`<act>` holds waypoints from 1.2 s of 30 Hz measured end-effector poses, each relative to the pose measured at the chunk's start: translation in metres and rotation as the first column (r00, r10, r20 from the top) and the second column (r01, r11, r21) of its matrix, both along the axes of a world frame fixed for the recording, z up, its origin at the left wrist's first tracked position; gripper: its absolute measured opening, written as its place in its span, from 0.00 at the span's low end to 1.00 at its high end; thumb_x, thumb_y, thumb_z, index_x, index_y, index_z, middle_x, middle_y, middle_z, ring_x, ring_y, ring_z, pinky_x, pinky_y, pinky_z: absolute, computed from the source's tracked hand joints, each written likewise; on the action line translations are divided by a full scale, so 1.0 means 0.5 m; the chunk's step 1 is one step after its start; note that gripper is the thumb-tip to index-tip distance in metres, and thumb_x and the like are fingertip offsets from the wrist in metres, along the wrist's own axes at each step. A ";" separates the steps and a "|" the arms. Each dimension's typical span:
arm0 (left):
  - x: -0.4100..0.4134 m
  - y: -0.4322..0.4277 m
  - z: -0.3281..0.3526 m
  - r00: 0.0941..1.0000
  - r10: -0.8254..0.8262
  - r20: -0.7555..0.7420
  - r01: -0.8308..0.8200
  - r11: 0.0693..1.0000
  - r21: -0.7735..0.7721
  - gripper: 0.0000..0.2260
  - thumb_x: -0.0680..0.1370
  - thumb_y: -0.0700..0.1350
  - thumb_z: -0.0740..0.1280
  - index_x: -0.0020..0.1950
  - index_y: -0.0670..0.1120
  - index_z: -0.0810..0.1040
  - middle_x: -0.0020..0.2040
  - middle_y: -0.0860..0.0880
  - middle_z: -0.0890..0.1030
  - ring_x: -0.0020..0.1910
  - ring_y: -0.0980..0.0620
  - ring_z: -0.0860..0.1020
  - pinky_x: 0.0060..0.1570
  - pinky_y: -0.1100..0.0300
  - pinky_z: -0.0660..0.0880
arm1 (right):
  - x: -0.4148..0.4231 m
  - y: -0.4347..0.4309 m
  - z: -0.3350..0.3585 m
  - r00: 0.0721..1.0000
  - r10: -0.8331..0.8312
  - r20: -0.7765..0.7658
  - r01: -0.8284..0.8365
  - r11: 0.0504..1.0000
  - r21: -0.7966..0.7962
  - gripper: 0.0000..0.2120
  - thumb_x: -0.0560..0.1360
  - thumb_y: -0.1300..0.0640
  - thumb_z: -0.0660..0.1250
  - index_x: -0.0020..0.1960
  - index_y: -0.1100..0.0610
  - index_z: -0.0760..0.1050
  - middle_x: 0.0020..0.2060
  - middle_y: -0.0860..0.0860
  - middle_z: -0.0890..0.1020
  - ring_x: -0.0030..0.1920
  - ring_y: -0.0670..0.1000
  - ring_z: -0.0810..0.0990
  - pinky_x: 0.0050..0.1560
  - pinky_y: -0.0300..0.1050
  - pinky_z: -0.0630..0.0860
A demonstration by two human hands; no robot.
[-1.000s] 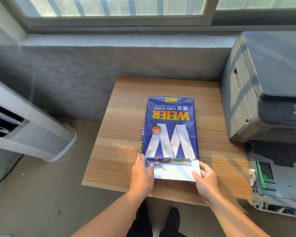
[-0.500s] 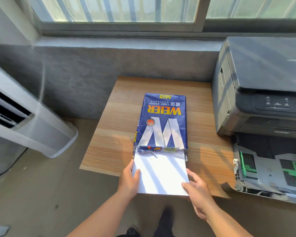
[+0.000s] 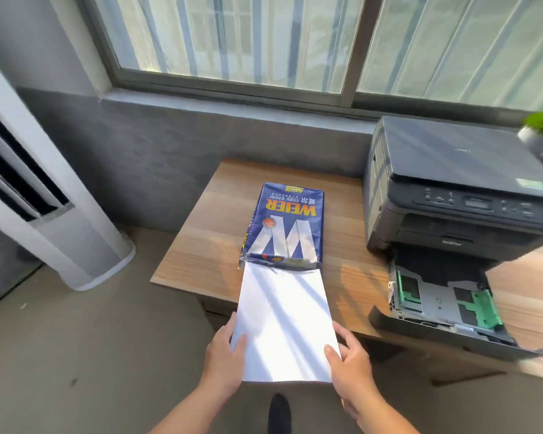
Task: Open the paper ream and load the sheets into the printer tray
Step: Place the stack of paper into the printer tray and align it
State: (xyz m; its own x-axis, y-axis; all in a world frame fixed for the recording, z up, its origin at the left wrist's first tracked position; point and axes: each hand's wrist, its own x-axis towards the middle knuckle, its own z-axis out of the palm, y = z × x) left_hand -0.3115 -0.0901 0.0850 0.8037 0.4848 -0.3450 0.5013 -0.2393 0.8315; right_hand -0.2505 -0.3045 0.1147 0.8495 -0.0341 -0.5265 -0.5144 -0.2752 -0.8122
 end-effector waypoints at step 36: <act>0.348 -0.706 -0.004 0.991 -0.061 -0.117 0.059 0.998 -0.021 0.18 0.76 0.39 0.69 0.66 0.42 0.77 0.52 0.37 0.84 0.41 0.47 0.83 0.47 0.57 0.80 | 0.275 -0.728 -0.004 0.969 -0.244 -0.038 0.241 0.968 -0.066 0.19 0.77 0.66 0.65 0.64 0.50 0.76 0.44 0.50 0.86 0.46 0.52 0.83 0.45 0.45 0.78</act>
